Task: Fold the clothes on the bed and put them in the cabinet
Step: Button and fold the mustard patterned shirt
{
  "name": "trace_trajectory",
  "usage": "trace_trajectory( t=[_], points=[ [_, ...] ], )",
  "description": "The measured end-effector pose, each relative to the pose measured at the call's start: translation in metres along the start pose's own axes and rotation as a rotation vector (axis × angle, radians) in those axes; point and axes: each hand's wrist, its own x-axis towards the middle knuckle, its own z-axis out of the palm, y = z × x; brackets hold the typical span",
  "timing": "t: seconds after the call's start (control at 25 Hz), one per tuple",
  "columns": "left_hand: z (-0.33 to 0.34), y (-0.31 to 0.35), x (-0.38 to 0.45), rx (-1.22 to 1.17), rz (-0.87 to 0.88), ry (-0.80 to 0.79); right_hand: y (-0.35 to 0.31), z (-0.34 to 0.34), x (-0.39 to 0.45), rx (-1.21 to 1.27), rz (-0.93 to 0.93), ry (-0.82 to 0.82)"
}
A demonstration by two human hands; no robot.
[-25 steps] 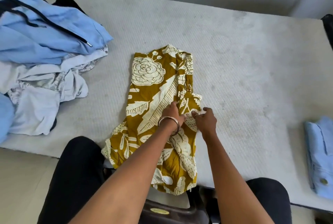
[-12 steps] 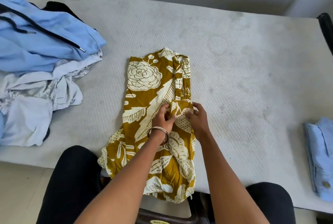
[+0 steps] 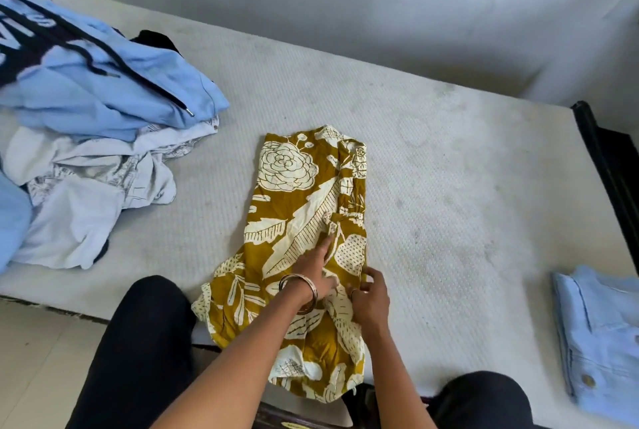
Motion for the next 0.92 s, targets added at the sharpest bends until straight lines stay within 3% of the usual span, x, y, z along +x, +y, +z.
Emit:
trace_trajectory(
  t=[0.08,0.2,0.56,0.68,0.8,0.92],
  points=[
    [-0.008,0.009,0.008,-0.168,-0.100,0.014,-0.008,-0.003,0.007,-0.045,-0.011,0.025],
    [-0.017,0.024,0.019,-0.206,-0.154,0.034,-0.026,-0.006,0.029,-0.105,-0.067,0.089],
    [-0.036,0.041,0.073,-0.454,-0.095,0.223,-0.080,-0.002,0.097,-0.069,-0.245,-0.132],
    [-0.038,0.036,0.080,-0.484,0.038,0.246,-0.074,-0.006,0.102,0.120,-0.299,-0.169],
    [-0.037,0.019,0.079,-0.323,0.122,0.194,-0.055,-0.007,0.093,0.169,-0.247,-0.168],
    [-0.028,-0.009,0.064,0.004,0.062,0.152,-0.034,0.002,0.078,-0.068,-0.223,-0.102]
  ],
)
